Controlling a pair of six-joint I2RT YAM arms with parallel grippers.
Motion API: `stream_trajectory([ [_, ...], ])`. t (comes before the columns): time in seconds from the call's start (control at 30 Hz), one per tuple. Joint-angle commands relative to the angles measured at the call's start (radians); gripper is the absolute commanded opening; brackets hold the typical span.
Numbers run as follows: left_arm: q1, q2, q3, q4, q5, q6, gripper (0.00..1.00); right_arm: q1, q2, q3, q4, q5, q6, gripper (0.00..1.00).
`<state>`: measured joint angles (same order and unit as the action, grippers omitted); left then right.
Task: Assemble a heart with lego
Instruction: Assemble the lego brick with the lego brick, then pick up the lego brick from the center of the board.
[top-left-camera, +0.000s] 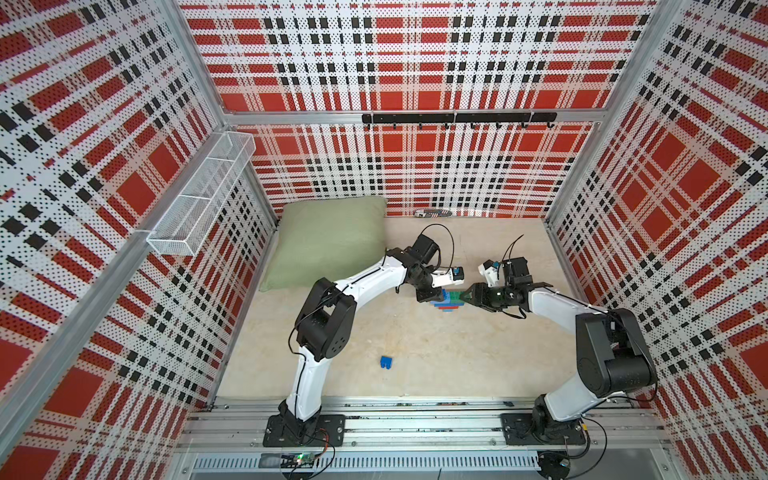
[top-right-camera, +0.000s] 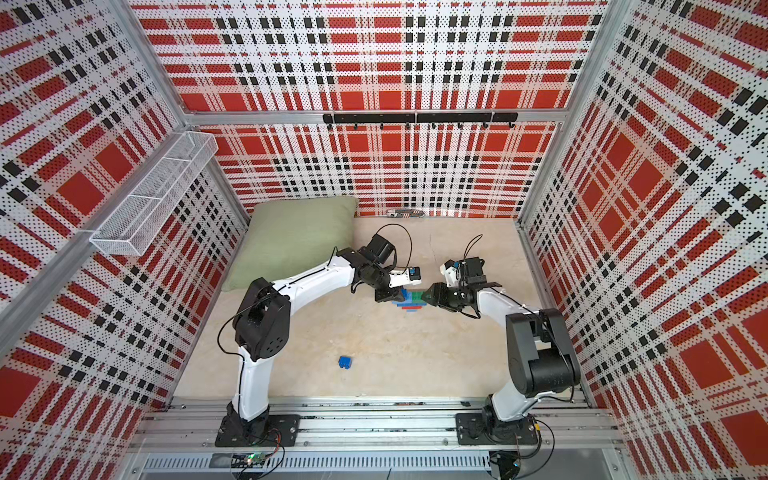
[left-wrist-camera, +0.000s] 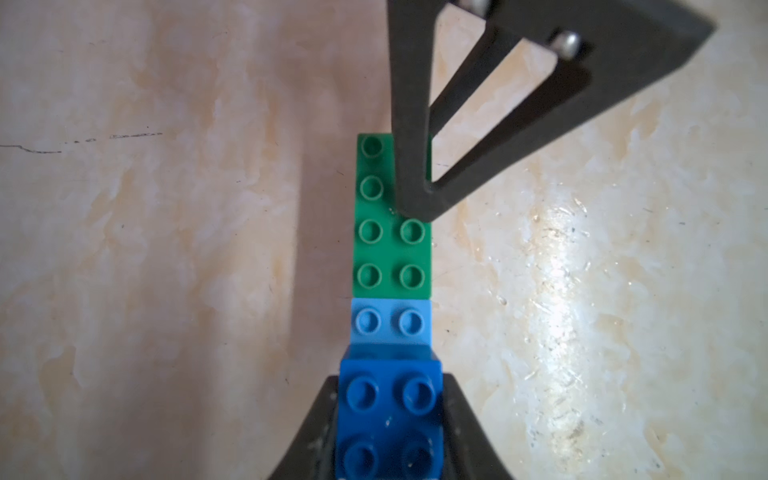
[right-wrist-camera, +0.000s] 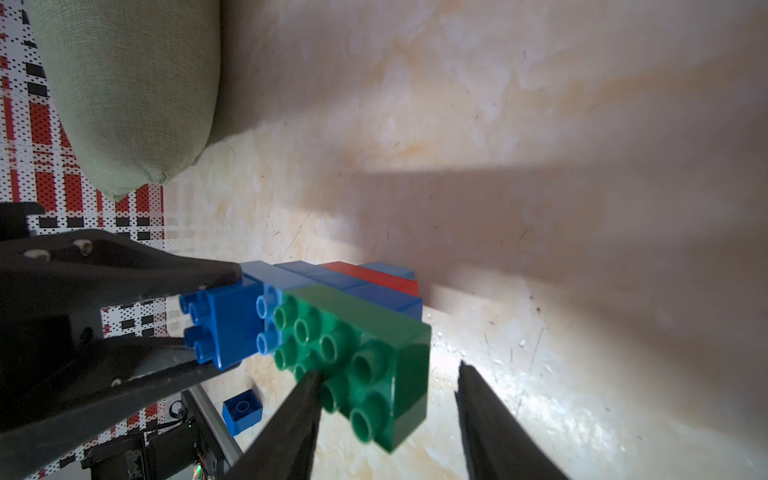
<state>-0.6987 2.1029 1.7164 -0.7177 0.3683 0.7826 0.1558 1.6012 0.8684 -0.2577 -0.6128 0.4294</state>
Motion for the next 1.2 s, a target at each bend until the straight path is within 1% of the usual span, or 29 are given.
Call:
stream_trajectory([
  [0.0, -0.035, 0.108, -0.029, -0.108, -0.053, -0.001, 0.0, 0.014, 0.031, 0.007, -0.03, 0.008, -0.019, 0.55],
  [0.2, -0.035, 0.111, 0.026, -0.119, -0.038, -0.009, 0.0, 0.014, 0.032, 0.007, -0.024, 0.012, -0.011, 0.55],
  [0.23, -0.039, 0.105, 0.033, -0.113, -0.035, -0.009, 0.1, 0.014, 0.032, 0.009, -0.023, 0.012, -0.009, 0.54],
  [0.3, -0.045, 0.084, 0.041, -0.086, -0.048, -0.018, 0.23, 0.014, 0.028, 0.011, -0.025, 0.013, -0.006, 0.54],
  [0.37, -0.047, 0.057, 0.057, -0.054, -0.06, -0.033, 0.41, 0.014, 0.019, 0.013, -0.027, 0.014, -0.002, 0.54],
  [0.4, -0.047, 0.043, 0.07, -0.04, -0.059, -0.042, 0.48, 0.014, 0.014, 0.016, -0.027, 0.012, 0.0, 0.55],
  [0.43, -0.048, 0.026, 0.086, -0.035, -0.041, -0.034, 0.57, 0.014, 0.009, 0.022, -0.029, 0.009, 0.004, 0.55],
  [0.53, -0.053, -0.053, 0.086, 0.032, -0.011, -0.037, 0.66, 0.014, -0.014, 0.035, -0.027, -0.007, 0.021, 0.56],
  [0.6, -0.054, -0.115, 0.06, 0.08, 0.0, -0.056, 0.67, 0.014, -0.035, 0.043, -0.03, -0.02, 0.028, 0.58],
  [0.67, -0.055, -0.199, -0.012, 0.152, 0.011, -0.099, 0.67, 0.014, -0.066, 0.051, -0.044, -0.011, 0.025, 0.6],
  [0.7, -0.055, -0.256, -0.078, 0.211, 0.006, -0.133, 0.67, 0.014, -0.085, 0.053, -0.055, -0.005, 0.024, 0.62],
  [0.77, -0.049, -0.371, -0.242, 0.381, -0.035, -0.266, 0.67, 0.014, -0.12, 0.061, -0.08, 0.01, 0.024, 0.66],
  [0.8, -0.047, -0.45, -0.334, 0.476, -0.085, -0.372, 0.67, 0.014, -0.14, 0.062, -0.092, 0.014, 0.025, 0.69],
  [0.83, -0.048, -0.517, -0.415, 0.538, -0.158, -0.478, 0.67, 0.015, -0.163, 0.06, -0.105, 0.015, 0.027, 0.7],
  [0.87, -0.046, -0.574, -0.481, 0.574, -0.193, -0.574, 0.67, 0.017, -0.183, 0.058, -0.121, 0.018, 0.026, 0.7],
  [0.93, -0.059, -0.713, -0.634, 0.643, -0.329, -0.853, 0.66, 0.029, -0.238, 0.051, -0.177, 0.04, 0.01, 0.73],
  [0.97, -0.074, -0.768, -0.706, 0.644, -0.364, -0.934, 0.66, 0.039, -0.266, 0.045, -0.204, 0.06, 0.004, 0.74],
  [1.03, -0.173, -0.9, -0.839, 0.595, -0.597, -1.137, 0.68, 0.072, -0.339, 0.013, -0.238, 0.097, -0.004, 0.75],
  [1.1, -0.25, -0.974, -0.929, 0.504, -0.715, -1.303, 0.68, 0.097, -0.403, -0.027, -0.25, 0.125, 0.008, 0.76],
  [1.13, -0.272, -0.986, -0.959, 0.453, -0.732, -1.382, 0.68, 0.107, -0.426, -0.043, -0.258, 0.134, 0.011, 0.76],
  [1.17, -0.299, -0.982, -0.984, 0.397, -0.742, -1.433, 0.69, 0.121, -0.449, -0.058, -0.268, 0.136, 0.012, 0.77],
])
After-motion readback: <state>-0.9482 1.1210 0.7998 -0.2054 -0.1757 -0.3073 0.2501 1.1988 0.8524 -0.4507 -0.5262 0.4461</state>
